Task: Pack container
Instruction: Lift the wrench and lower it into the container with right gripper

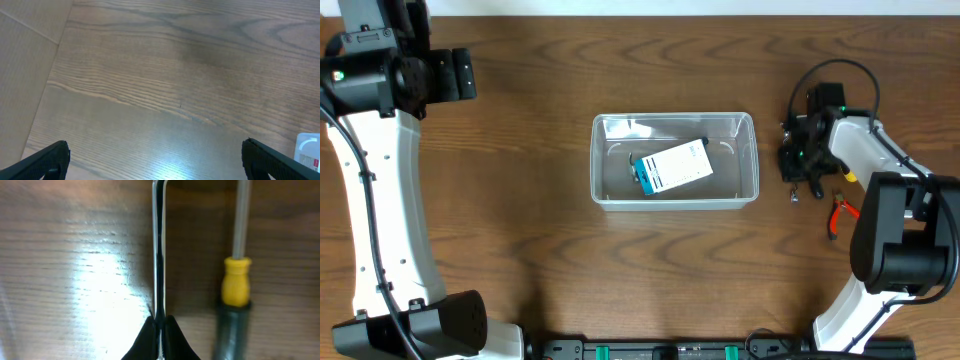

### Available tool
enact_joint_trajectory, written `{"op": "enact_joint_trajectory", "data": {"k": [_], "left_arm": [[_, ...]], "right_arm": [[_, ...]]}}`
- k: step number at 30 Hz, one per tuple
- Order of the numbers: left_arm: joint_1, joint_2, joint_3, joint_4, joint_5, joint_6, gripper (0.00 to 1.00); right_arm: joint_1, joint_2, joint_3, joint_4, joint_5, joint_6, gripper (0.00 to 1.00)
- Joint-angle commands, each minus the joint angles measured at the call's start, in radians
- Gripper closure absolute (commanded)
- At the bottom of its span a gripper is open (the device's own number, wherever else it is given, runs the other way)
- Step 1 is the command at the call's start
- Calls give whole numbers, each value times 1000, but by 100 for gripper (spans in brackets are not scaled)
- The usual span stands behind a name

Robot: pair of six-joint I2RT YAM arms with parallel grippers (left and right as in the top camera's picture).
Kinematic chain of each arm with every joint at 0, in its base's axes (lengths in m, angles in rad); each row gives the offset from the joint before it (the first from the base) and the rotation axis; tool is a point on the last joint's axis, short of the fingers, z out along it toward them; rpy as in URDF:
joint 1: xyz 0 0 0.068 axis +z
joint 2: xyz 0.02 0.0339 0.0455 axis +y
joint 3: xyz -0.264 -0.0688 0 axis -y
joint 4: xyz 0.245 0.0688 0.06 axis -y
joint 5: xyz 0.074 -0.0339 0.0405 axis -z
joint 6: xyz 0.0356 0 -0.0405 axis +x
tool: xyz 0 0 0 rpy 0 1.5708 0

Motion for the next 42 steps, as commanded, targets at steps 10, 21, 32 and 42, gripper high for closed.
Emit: {"op": "enact_joint_trajectory", "data": {"k": [10, 21, 32, 42], "left_arm": [[5, -8, 11, -2, -5, -5, 2], [5, -8, 11, -2, -5, -5, 2], [5, -8, 11, -2, -5, -5, 2], [5, -8, 11, -2, -5, -5, 2]], "right_arm": [[19, -67, 508, -252, -69, -78, 99], [182, -70, 683, -462, -305, -459, 99], [415, -67, 678, -499, -272, -698, 99], [552, -41, 561, -466, -169, -777, 99]]}}
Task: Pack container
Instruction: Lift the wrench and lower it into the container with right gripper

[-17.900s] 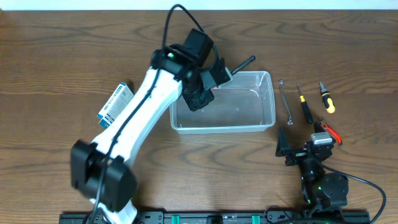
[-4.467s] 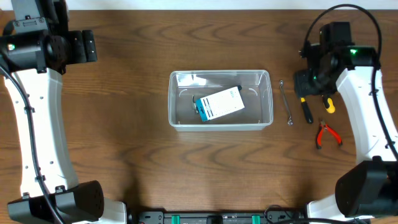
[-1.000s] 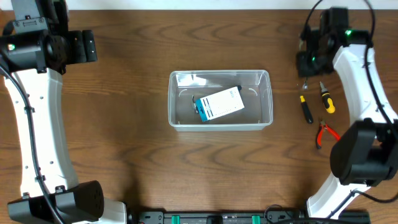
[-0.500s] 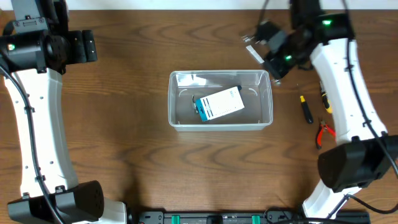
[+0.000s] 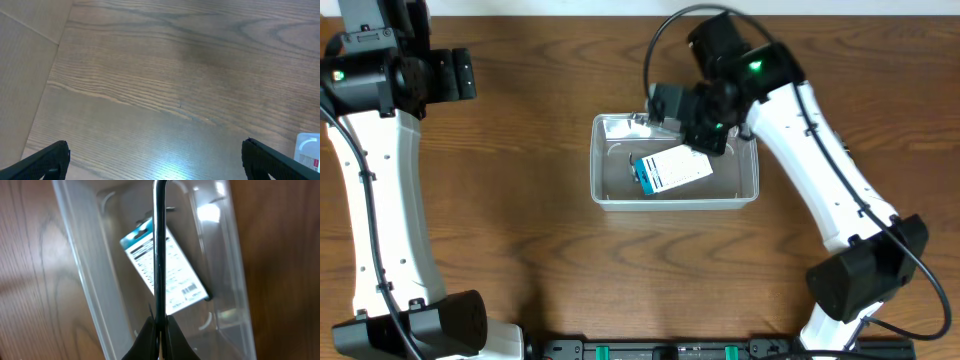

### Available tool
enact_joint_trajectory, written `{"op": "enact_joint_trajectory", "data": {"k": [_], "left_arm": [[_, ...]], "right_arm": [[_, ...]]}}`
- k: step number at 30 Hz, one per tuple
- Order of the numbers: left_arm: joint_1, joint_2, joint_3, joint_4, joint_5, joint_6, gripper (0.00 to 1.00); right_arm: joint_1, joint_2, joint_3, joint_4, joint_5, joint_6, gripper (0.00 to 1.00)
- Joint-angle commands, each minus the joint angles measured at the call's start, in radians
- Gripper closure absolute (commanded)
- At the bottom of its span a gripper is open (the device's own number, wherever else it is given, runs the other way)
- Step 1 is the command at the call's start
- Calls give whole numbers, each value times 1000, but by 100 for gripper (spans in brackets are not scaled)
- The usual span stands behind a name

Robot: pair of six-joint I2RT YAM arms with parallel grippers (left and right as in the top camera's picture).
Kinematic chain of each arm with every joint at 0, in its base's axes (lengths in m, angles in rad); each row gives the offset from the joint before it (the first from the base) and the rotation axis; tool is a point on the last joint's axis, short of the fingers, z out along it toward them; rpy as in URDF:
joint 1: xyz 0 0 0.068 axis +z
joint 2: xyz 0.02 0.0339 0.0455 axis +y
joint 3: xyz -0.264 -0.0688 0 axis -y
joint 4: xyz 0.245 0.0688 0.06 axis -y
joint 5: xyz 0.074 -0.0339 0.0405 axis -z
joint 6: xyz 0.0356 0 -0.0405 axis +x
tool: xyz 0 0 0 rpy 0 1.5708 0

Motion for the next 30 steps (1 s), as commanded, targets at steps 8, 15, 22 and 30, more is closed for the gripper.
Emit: {"op": "enact_joint_trajectory", "data": {"k": [8, 15, 22, 30], "left_arm": [[5, -8, 11, -2, -5, -5, 2], [5, -8, 11, -2, -5, -5, 2], [5, -8, 11, -2, -5, -5, 2], [5, -8, 11, -2, -5, -5, 2]], "right_arm": [[49, 13, -244, 136, 59, -81, 99], [48, 14, -410, 256, 59, -80, 99], [48, 14, -499, 337, 58, -79, 99], [48, 14, -505, 364, 59, -66, 58]]}}
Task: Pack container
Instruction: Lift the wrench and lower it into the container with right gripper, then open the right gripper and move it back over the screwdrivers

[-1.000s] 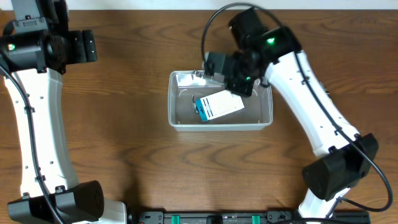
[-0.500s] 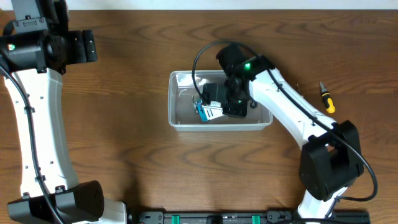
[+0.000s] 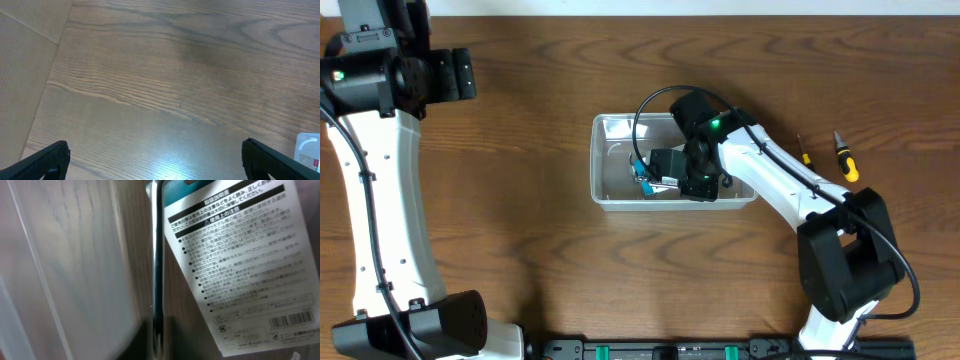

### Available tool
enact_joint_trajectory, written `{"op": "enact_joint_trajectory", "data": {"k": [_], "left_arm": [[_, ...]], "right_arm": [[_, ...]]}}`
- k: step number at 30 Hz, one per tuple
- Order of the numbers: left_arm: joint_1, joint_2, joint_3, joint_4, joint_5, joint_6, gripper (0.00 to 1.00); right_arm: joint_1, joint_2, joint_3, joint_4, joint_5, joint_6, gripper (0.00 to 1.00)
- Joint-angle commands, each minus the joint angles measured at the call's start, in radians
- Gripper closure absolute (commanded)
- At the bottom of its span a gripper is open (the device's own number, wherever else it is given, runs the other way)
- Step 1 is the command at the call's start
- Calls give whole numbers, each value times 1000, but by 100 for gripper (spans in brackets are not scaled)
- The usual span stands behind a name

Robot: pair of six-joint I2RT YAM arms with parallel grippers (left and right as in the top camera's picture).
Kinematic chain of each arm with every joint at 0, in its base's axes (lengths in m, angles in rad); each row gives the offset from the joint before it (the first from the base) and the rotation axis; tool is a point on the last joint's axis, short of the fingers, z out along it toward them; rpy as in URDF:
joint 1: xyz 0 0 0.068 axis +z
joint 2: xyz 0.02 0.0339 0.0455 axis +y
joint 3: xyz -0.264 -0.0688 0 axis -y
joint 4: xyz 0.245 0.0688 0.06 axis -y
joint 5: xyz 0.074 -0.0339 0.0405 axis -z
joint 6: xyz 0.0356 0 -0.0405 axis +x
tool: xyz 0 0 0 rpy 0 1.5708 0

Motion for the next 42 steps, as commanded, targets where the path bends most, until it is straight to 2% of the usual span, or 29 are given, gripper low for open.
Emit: {"op": "enact_joint_trajectory", "data": {"k": [1, 3, 6, 11, 15, 20, 26, 32, 37, 42], "left_arm": [[5, -8, 11, -2, -5, -5, 2], [5, -8, 11, -2, -5, -5, 2], [5, -8, 11, -2, -5, -5, 2], [5, -8, 11, -2, -5, -5, 2], [5, -8, 11, -2, -5, -5, 2], [5, -8, 11, -2, -5, -5, 2], [5, -8, 11, -2, -5, -5, 2], [5, -8, 11, -2, -5, -5, 2], [5, -8, 11, -2, -5, -5, 2], [5, -8, 11, -2, -5, -5, 2]], "right_arm": [[4, 2, -4, 14, -6, 11, 50], [4, 2, -4, 30, -6, 37, 39], [5, 1, -3, 48, -7, 43, 30], [5, -1, 56, 64, -10, 200, 25], [-5, -6, 198, -7, -3, 368, 26], [-88, -6, 453, -222, 110, 583, 25], [-282, -6, 625, -439, 150, 617, 25], [-496, -5, 596, -478, 144, 617, 39], [-589, -4, 509, -442, 140, 616, 38], [-613, -5, 376, -357, 140, 589, 37]]}}
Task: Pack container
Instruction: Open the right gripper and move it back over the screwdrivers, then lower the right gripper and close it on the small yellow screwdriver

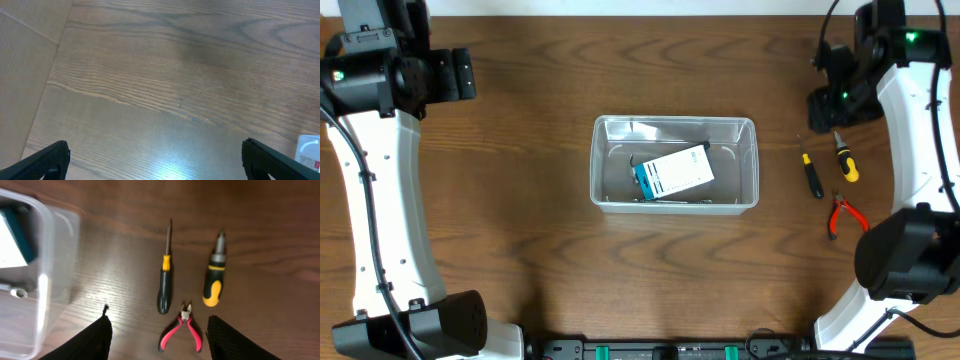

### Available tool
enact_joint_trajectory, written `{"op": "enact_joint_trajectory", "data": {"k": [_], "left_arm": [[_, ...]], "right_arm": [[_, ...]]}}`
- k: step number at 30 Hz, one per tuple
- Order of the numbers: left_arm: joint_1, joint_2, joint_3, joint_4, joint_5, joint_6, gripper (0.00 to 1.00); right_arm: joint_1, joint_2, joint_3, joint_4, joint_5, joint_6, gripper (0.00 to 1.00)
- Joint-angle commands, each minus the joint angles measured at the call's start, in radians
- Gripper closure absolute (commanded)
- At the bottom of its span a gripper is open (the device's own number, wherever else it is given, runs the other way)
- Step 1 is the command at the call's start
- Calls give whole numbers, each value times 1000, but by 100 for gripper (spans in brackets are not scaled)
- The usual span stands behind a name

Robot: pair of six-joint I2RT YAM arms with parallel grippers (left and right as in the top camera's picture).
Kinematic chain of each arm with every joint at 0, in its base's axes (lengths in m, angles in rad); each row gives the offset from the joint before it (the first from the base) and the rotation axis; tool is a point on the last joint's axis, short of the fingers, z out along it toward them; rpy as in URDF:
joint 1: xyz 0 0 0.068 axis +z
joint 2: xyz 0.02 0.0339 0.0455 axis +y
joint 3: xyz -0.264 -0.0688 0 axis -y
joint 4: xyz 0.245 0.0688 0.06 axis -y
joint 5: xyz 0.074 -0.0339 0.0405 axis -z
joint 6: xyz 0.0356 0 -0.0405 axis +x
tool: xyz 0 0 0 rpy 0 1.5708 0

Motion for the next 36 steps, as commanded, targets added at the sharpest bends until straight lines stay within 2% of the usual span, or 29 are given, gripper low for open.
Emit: {"op": "enact_joint_trajectory", "data": {"k": [1, 12, 22, 36], "left_arm": [[5, -8, 11, -2, -5, -6, 2], [5, -8, 11, -2, -5, -6, 2], [5, -8, 11, -2, -5, -6, 2], [5, -8, 11, -2, -5, -6, 2]], "right_arm": [[-8, -5, -91, 47, -4, -24, 37], [-11, -4, -354, 303, 55, -31, 35], [-23, -3, -433, 370, 85, 1, 36], [-65, 39, -459, 385, 70, 38, 43]]}}
